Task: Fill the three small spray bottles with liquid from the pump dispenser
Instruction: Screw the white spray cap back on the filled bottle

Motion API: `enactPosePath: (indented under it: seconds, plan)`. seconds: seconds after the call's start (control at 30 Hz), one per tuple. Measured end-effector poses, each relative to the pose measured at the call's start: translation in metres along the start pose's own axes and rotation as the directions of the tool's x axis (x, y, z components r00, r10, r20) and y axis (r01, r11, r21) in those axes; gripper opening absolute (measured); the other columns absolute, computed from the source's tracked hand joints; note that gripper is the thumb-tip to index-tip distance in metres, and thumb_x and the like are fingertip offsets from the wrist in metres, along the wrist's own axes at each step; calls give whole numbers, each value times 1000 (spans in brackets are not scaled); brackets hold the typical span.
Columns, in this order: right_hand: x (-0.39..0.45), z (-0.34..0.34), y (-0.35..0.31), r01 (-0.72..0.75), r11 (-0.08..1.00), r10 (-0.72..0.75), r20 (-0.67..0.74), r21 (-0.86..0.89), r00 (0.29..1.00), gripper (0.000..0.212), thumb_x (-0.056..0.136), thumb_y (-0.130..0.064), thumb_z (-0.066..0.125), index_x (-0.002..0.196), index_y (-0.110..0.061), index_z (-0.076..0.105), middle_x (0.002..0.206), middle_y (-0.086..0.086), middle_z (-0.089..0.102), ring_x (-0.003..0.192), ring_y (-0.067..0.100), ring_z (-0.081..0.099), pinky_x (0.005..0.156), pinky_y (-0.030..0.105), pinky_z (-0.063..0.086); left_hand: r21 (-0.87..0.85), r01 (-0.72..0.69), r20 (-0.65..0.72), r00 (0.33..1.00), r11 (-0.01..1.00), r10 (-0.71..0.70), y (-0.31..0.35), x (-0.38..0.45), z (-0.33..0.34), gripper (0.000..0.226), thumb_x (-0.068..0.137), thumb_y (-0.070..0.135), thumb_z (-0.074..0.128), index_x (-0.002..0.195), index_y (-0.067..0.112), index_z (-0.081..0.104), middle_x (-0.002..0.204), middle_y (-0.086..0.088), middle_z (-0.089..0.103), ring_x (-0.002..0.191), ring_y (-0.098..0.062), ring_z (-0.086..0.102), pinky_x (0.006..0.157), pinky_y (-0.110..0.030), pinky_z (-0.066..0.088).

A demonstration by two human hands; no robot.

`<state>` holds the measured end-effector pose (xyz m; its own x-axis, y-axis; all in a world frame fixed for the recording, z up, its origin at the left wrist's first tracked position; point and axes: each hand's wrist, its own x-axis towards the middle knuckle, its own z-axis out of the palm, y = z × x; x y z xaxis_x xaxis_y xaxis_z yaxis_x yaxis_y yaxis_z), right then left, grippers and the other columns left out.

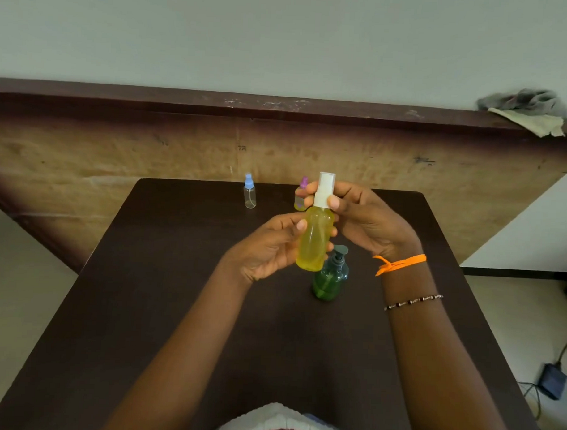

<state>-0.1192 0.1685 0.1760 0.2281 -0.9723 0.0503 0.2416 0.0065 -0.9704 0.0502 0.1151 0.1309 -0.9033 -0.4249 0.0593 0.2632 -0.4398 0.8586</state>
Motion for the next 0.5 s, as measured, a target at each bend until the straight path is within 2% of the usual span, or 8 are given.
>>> enactPosePath:
  seconds: [0.1,0.17,0.27,0.37,0.43,0.5]
  plan:
    - [3,4,12,4,1000,-7,-156,-19,988,49,64,-40,80,103,-13,71,92,2,75,71,16,59,55,19,49,7,-60,-114,992,998,61,-7,0,-1,45,72,37,70,107,9,66,101,-5,70,90,-18,68,76,-30,56]
    - [2,6,15,-3,998,-13,-249,-61,968,44,65,-34,75,102,-12,69,88,0,76,77,11,66,61,20,50,47,-89,-201,975,995,97,-9,-1,1,40,76,30,67,108,8,63,97,-3,71,88,-16,68,74,-28,55]
    - [1,11,18,22,994,-63,-404,-107,913,24,80,-10,68,104,-7,68,81,-2,76,81,6,70,75,19,53,265,-104,-343,919,959,195,-14,6,11,24,90,9,54,114,9,57,99,-1,67,93,-9,63,77,-23,52]
    - [5,16,24,21,985,-115,-569,-170,814,30,83,1,69,113,4,66,92,9,74,86,13,70,79,18,56,443,-108,-433,844,890,318,-22,15,21,26,92,6,50,115,16,58,99,2,65,90,0,61,75,-17,48]
    - [7,17,23,-8,978,-123,-601,-211,790,33,83,0,69,115,6,64,97,14,72,86,15,68,78,17,55,468,-94,-427,847,879,317,-23,17,22,26,93,8,49,116,17,57,100,3,64,90,0,60,75,-16,48]
    - [6,12,15,-31,977,-89,-531,-213,843,30,85,-6,68,114,2,65,91,5,73,81,10,68,72,15,54,389,-63,-376,900,919,221,-15,16,19,28,94,10,46,121,12,54,103,0,63,93,-4,61,77,-18,50]
